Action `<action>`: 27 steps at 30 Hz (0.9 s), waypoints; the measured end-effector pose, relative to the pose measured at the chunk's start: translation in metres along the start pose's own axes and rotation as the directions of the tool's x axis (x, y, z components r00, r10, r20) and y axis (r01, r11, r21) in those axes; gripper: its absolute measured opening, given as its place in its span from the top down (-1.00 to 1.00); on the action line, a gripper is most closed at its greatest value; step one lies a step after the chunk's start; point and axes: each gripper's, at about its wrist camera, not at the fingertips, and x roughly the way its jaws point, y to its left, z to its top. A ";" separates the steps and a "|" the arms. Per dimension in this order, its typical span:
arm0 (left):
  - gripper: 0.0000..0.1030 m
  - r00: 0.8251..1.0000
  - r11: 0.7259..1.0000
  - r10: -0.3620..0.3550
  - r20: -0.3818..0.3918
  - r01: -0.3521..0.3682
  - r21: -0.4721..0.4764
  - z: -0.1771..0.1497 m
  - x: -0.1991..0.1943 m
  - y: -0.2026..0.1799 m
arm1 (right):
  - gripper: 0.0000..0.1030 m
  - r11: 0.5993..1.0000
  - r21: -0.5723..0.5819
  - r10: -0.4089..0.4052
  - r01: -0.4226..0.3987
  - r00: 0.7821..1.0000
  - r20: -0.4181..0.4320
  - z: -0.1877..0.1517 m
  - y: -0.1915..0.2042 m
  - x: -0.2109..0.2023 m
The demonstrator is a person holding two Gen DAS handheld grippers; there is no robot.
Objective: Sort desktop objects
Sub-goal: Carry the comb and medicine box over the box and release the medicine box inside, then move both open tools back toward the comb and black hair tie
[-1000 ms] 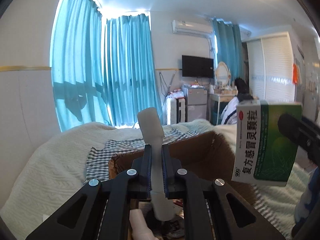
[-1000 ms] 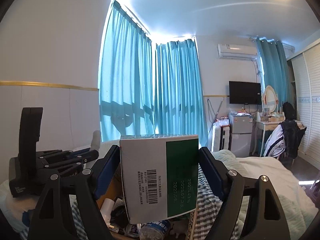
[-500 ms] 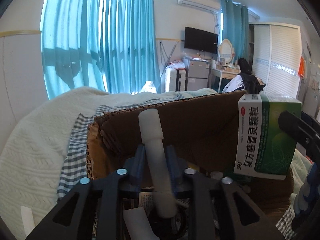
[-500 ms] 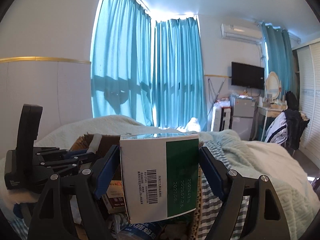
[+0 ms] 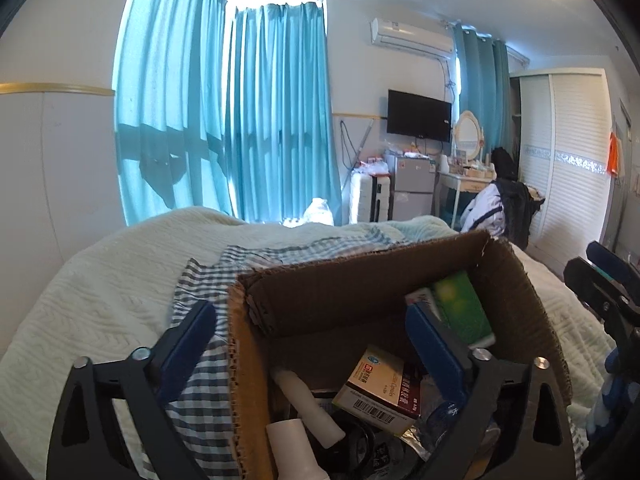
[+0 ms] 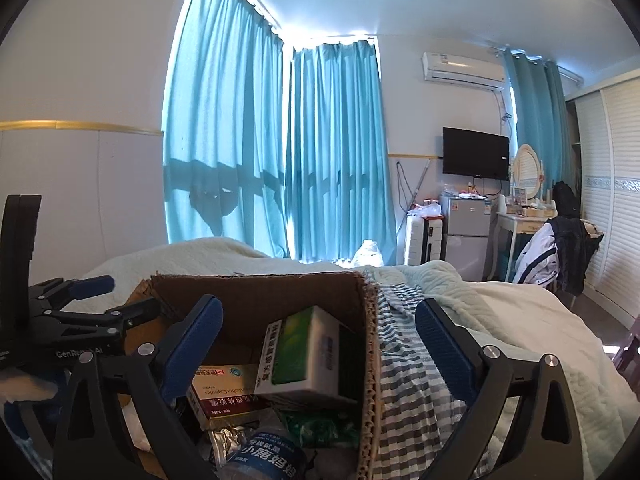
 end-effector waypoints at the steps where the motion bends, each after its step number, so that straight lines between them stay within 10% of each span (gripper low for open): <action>1: -1.00 1.000 1.000 0.006 0.008 -0.006 -0.001 0.002 -0.002 0.001 | -0.92 1.000 0.003 -0.006 0.006 1.000 0.003 0.001 0.000 -0.005; 27: -1.00 0.987 0.987 0.159 0.036 -0.159 0.000 -0.037 -0.112 -0.005 | -0.96 0.987 0.096 -0.130 0.131 0.991 -0.018 -0.050 -0.010 -0.128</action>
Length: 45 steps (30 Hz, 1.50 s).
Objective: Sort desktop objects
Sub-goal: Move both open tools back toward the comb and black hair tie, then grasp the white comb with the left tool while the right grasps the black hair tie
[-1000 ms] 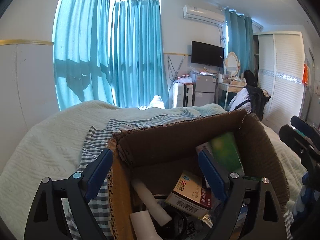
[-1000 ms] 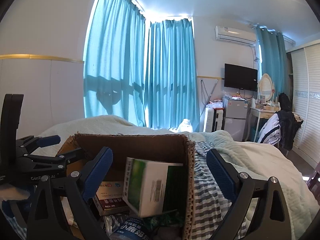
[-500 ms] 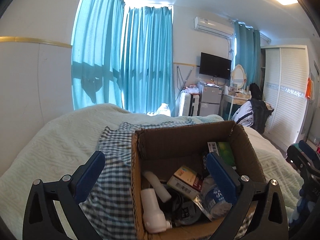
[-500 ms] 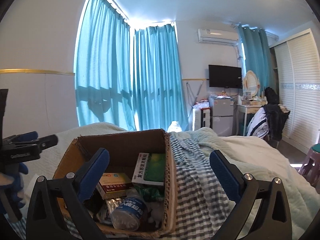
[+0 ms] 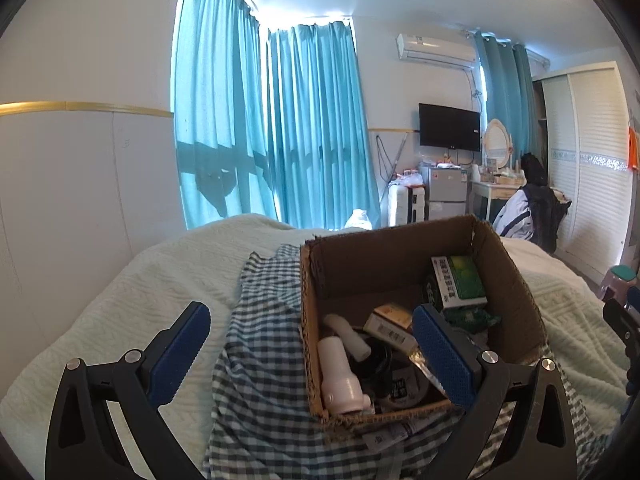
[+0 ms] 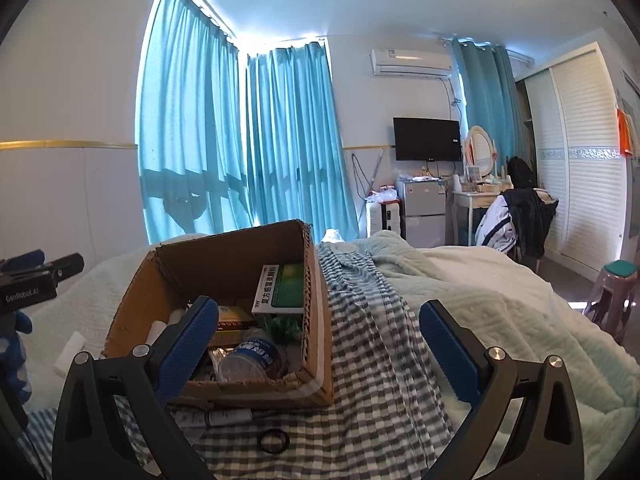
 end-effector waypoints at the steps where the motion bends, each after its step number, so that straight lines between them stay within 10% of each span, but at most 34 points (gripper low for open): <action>1: -1.00 1.000 1.000 -0.004 -0.011 0.003 -0.006 -0.004 -0.001 0.001 | -0.96 1.000 0.000 -0.003 0.003 1.000 -0.005 -0.003 0.001 -0.003; 8: -1.00 0.988 0.987 -0.085 -0.128 0.066 -0.148 -0.033 -0.002 0.014 | -0.96 0.999 0.038 0.008 -0.005 0.997 -0.079 -0.026 -0.006 -0.008; 21: -0.89 0.950 0.995 -0.102 -0.294 0.101 -0.018 -0.100 0.022 -0.023 | -0.96 0.998 -0.038 0.049 -0.058 0.977 -0.208 -0.046 0.012 0.005; 45: -0.24 0.719 0.979 -0.154 -0.677 0.205 -0.005 -0.174 0.101 -0.055 | -0.24 0.989 -0.051 0.080 -0.138 0.795 -0.601 -0.127 0.032 0.119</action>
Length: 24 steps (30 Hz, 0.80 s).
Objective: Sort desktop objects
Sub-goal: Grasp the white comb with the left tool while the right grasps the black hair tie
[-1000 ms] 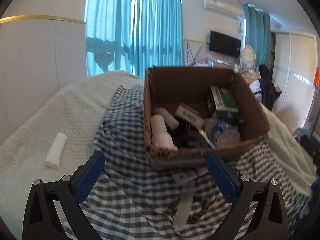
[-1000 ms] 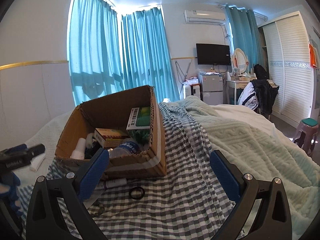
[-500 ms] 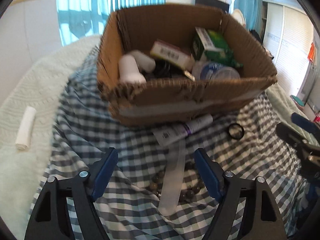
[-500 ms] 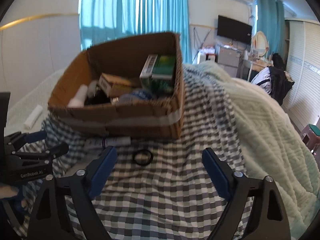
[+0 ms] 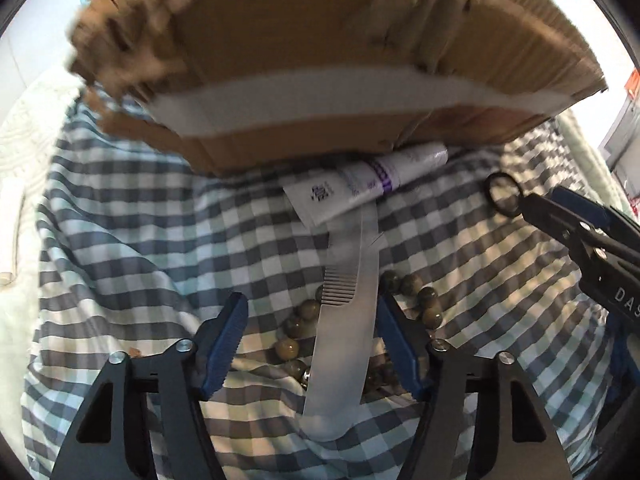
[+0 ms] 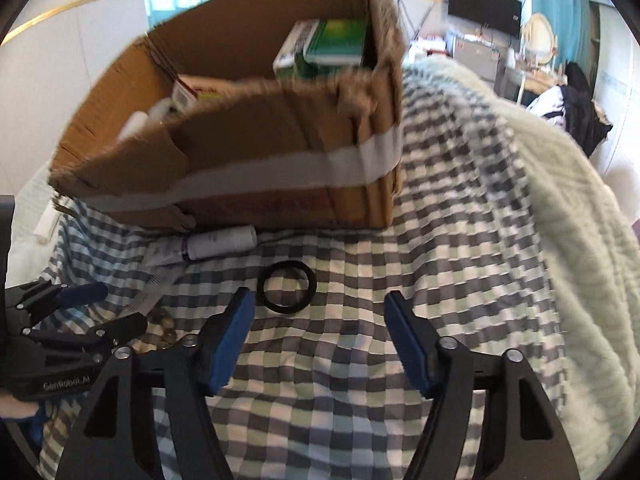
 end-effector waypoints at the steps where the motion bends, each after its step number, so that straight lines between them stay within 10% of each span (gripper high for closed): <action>1: -0.12 1.000 1.000 -0.006 -0.007 0.006 -0.004 0.000 0.002 0.000 | -0.24 1.000 -0.003 0.003 -0.003 1.000 -0.008 0.001 0.000 0.004; 5: 0.41 1.000 1.000 -0.027 -0.011 0.027 -0.009 -0.002 0.004 0.000 | 0.11 1.000 0.003 0.015 -0.015 0.998 -0.065 0.002 -0.003 0.022; 12: 0.47 0.999 0.999 -0.043 0.014 0.044 -0.011 -0.007 -0.003 -0.001 | 0.85 0.999 0.031 0.010 -0.008 0.998 -0.061 0.000 -0.012 0.019; 24: 0.49 0.993 0.998 -0.046 0.109 0.041 0.042 -0.024 -0.044 -0.012 | 0.93 0.994 0.112 -0.023 0.016 0.998 0.061 -0.010 -0.031 -0.038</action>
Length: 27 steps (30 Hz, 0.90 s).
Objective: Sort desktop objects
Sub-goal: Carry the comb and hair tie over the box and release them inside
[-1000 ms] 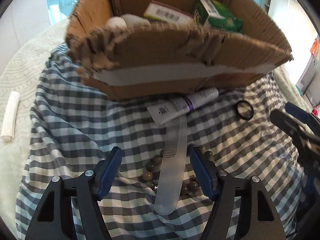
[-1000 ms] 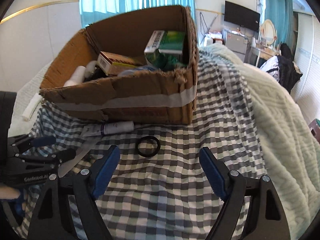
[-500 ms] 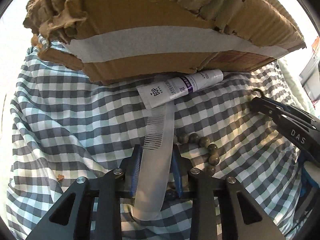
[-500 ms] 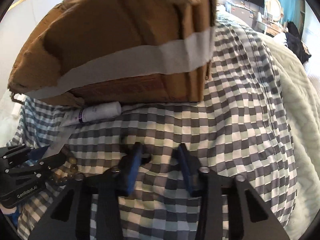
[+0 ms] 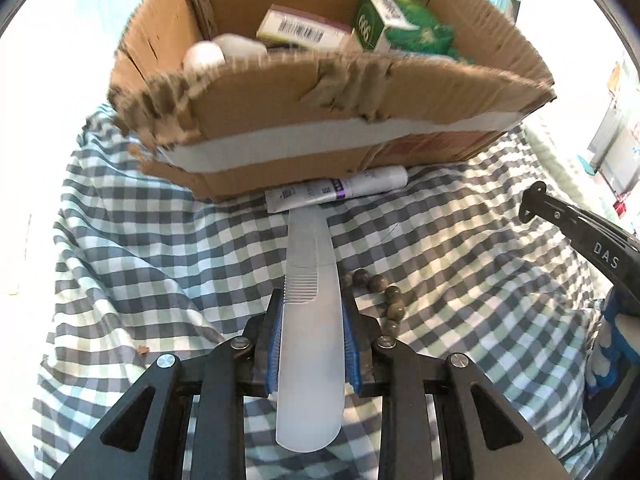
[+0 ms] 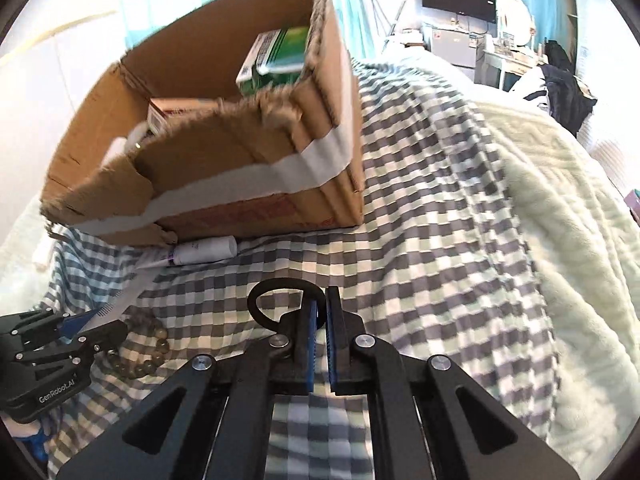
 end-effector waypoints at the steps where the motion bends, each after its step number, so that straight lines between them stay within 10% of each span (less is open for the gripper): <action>1: 0.49 1.000 1.000 -0.001 0.007 0.001 0.000 -0.001 -0.003 0.002 | 0.93 1.000 0.001 0.002 -0.002 1.000 0.013 -0.001 0.000 -0.007; 16: 0.49 0.990 1.000 -0.003 0.142 0.001 0.011 -0.004 -0.065 -0.005 | 0.93 0.998 -0.066 -0.002 0.018 0.972 0.235 -0.003 0.033 -0.083; 27: 0.49 0.927 0.999 0.025 0.373 -0.033 0.016 0.011 -0.141 -0.002 | 0.93 0.997 -0.082 0.021 0.010 0.930 0.366 0.006 0.043 -0.134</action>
